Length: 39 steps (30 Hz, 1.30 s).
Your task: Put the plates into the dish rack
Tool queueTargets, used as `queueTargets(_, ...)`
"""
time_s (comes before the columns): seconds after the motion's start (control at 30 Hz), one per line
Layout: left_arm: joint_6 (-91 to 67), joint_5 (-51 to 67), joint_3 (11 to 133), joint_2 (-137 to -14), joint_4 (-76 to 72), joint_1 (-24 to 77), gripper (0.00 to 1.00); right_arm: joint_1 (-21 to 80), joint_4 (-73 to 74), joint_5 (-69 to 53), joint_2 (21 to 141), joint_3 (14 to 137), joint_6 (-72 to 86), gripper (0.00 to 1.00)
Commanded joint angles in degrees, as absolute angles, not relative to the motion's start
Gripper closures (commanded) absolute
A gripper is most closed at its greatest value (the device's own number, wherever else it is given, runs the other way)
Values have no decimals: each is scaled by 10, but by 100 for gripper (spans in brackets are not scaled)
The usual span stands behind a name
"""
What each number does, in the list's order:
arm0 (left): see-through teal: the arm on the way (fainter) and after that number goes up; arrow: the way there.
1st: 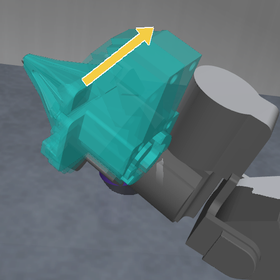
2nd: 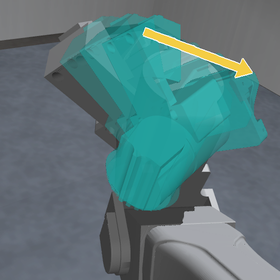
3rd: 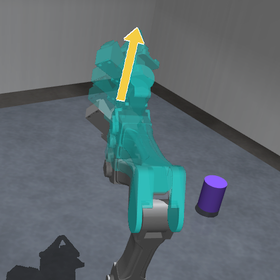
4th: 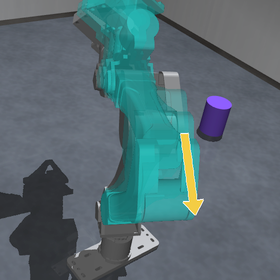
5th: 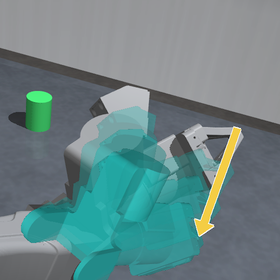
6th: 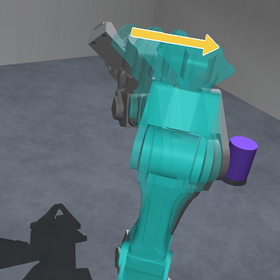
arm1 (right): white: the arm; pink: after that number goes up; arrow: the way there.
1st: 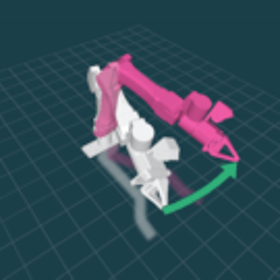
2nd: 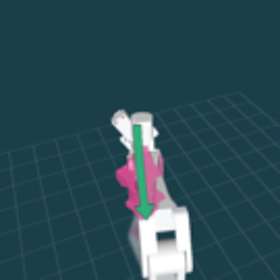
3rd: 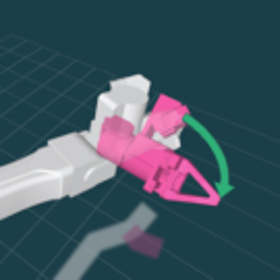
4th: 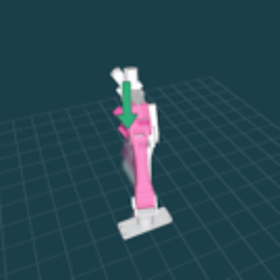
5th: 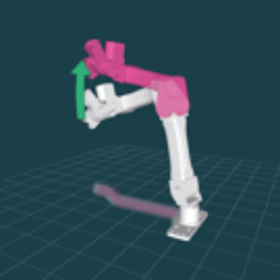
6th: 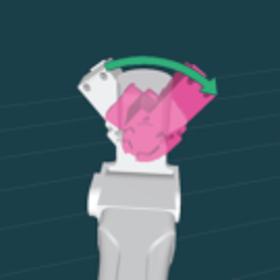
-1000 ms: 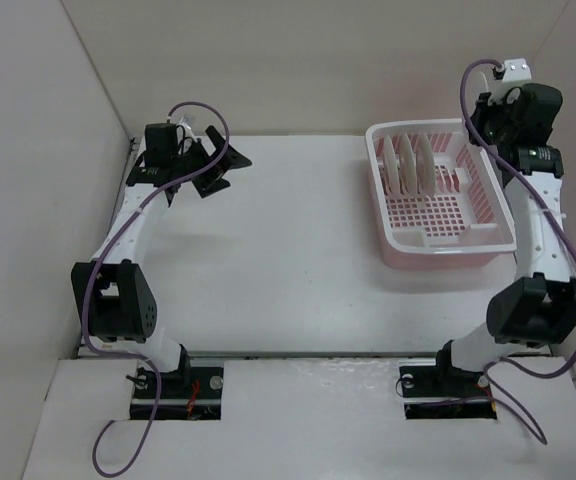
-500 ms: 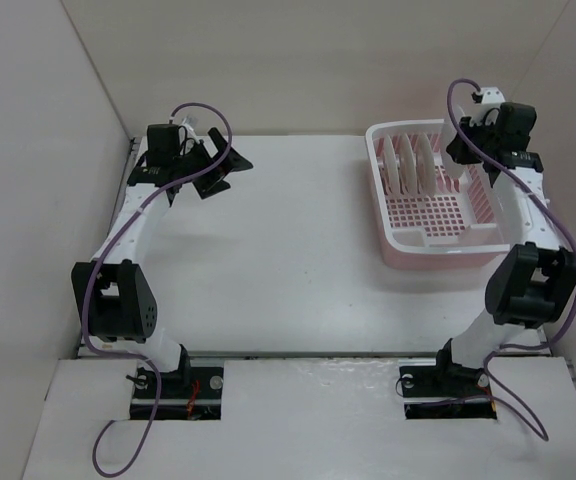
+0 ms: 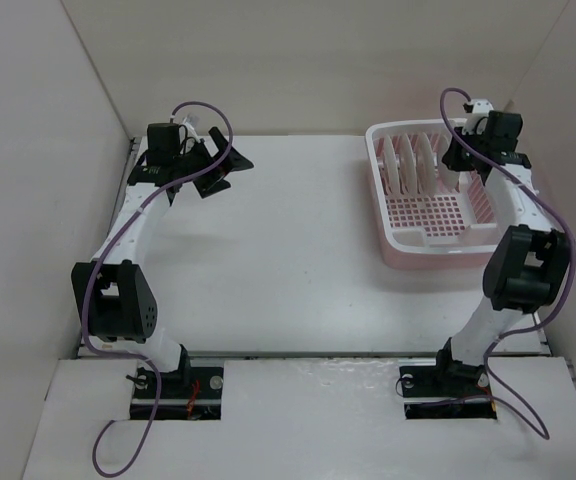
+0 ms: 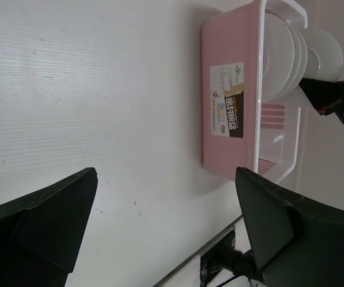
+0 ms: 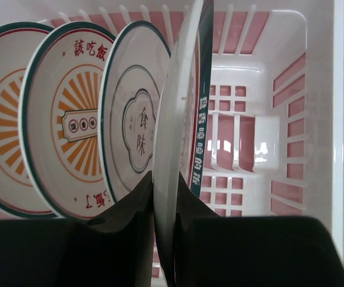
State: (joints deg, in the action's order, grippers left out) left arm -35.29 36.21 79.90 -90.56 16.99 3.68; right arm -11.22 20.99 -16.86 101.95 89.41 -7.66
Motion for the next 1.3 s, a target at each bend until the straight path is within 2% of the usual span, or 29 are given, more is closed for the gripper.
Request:
queueTargets(0.0,-340,375,825,-893,156,38,0,-116,169,-166,1034,942,-71,100)
queueTargets(0.67,-335,381,825,-898,156,38,0,-116,180,-146,1080,954,-71,97)
queueTargets(0.93,-335,387,831,-904,156,38,0,-111,186,-141,1092,968,-76,83)
queueTargets(1.27,-335,387,831,-909,156,38,0,-105,186,-141,1092,962,-76,74)
